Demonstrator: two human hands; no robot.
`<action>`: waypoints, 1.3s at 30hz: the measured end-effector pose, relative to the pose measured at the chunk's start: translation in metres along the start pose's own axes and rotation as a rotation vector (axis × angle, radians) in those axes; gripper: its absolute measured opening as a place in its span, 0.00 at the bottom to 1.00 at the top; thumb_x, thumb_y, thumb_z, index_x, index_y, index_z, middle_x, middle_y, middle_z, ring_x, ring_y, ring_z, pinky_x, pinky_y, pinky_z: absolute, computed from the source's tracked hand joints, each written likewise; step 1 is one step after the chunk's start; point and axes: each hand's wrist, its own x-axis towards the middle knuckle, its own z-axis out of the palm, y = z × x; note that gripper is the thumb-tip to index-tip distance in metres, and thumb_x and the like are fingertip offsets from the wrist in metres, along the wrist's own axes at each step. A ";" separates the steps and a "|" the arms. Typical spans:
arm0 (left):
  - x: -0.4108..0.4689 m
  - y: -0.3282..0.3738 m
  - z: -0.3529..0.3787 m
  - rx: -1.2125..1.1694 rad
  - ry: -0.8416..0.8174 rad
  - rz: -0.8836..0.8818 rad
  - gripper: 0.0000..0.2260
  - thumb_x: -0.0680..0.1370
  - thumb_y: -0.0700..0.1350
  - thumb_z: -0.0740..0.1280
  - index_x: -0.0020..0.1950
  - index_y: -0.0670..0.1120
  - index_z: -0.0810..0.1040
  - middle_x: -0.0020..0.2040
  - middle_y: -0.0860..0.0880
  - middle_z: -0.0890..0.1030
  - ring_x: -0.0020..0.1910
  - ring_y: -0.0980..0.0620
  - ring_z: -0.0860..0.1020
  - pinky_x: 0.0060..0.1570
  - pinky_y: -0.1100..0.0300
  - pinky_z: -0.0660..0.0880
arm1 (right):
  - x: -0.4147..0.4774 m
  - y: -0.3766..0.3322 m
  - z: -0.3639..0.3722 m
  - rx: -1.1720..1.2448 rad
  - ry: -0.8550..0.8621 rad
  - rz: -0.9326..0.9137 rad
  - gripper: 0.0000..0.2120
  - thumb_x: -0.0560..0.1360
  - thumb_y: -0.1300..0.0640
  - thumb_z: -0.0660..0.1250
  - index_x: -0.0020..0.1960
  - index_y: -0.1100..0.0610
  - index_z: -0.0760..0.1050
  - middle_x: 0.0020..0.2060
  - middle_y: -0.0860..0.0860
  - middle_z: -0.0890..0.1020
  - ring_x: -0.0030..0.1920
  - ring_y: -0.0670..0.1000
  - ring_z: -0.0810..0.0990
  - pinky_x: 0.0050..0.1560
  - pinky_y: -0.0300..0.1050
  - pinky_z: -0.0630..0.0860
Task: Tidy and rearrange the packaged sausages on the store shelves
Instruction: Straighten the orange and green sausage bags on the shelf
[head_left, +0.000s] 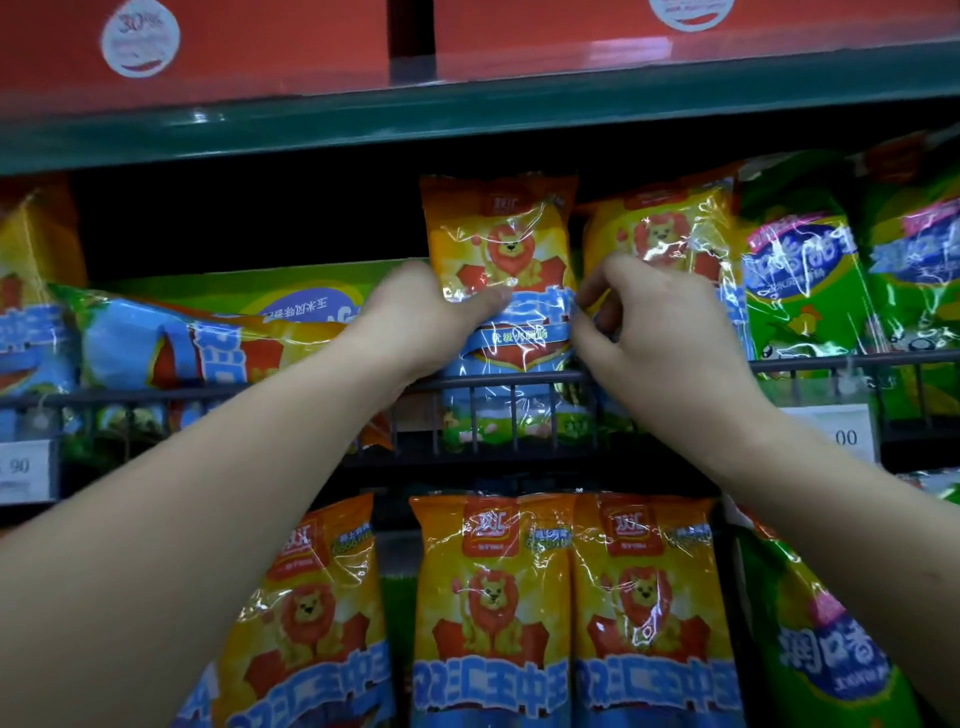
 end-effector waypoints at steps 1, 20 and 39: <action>-0.001 0.000 0.000 -0.008 0.030 0.015 0.26 0.72 0.63 0.72 0.60 0.46 0.75 0.52 0.49 0.81 0.50 0.48 0.80 0.52 0.50 0.79 | -0.001 0.000 0.000 0.008 0.005 -0.006 0.05 0.77 0.56 0.67 0.50 0.56 0.77 0.37 0.52 0.78 0.39 0.54 0.75 0.38 0.47 0.69; -0.049 -0.058 -0.091 0.556 0.306 0.224 0.22 0.73 0.61 0.66 0.59 0.47 0.77 0.56 0.49 0.80 0.57 0.47 0.77 0.58 0.48 0.73 | -0.009 -0.004 -0.001 0.041 0.000 -0.096 0.07 0.77 0.57 0.66 0.54 0.56 0.76 0.40 0.54 0.79 0.42 0.57 0.76 0.40 0.54 0.76; -0.013 -0.073 -0.174 0.913 -0.186 0.270 0.36 0.66 0.74 0.65 0.67 0.55 0.75 0.62 0.55 0.77 0.58 0.51 0.75 0.53 0.51 0.76 | -0.008 -0.116 0.041 -0.025 -0.185 -0.100 0.19 0.75 0.45 0.64 0.63 0.50 0.73 0.44 0.47 0.83 0.45 0.55 0.81 0.40 0.53 0.80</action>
